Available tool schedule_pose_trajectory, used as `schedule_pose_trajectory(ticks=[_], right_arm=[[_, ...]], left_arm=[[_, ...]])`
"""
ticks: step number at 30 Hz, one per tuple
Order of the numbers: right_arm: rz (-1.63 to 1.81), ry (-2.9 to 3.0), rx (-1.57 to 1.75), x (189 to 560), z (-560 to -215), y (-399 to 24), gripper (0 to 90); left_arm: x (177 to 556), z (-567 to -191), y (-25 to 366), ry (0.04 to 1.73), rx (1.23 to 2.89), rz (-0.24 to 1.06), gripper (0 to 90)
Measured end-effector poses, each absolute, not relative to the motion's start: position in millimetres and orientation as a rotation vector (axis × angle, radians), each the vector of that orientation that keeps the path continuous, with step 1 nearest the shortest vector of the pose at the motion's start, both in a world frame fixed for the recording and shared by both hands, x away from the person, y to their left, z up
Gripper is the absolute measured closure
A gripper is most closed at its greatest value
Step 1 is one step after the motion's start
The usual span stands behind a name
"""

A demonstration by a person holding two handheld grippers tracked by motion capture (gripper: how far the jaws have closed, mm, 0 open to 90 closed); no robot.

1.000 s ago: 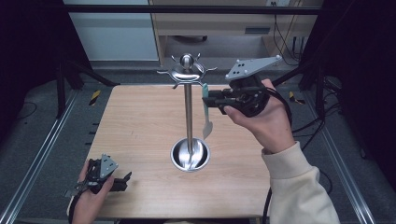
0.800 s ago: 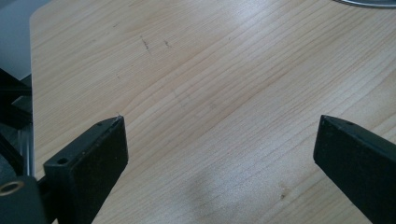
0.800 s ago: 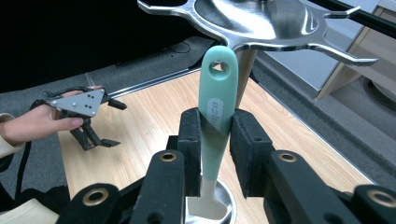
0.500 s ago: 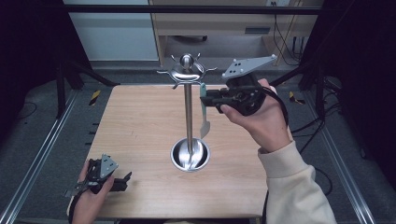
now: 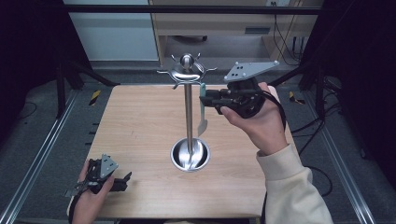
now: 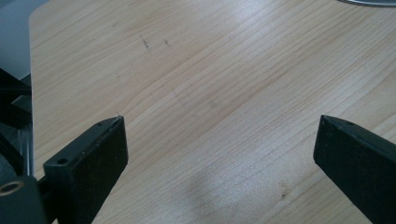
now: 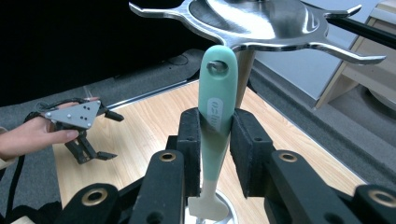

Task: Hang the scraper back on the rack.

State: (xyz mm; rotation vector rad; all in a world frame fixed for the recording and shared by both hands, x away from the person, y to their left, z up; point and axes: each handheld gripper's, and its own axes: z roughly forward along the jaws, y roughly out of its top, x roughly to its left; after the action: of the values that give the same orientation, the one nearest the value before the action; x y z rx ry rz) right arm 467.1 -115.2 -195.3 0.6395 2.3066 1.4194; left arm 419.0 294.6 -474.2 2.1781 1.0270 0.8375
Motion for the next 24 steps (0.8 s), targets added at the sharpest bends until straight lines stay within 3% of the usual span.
schedule_pose_trajectory(ticks=[13,24], right_arm=[[1.467,2.266,0.635,467.0,-201.0,-116.3,73.6],[1.433,2.219,0.653,458.9,-204.4,-126.3,61.1]], left_arm=[[419.4,-474.7,295.2,1.03,2.18,0.837,2.7],[420.5,-475.4,294.5,1.027,2.189,0.837,2.7]])
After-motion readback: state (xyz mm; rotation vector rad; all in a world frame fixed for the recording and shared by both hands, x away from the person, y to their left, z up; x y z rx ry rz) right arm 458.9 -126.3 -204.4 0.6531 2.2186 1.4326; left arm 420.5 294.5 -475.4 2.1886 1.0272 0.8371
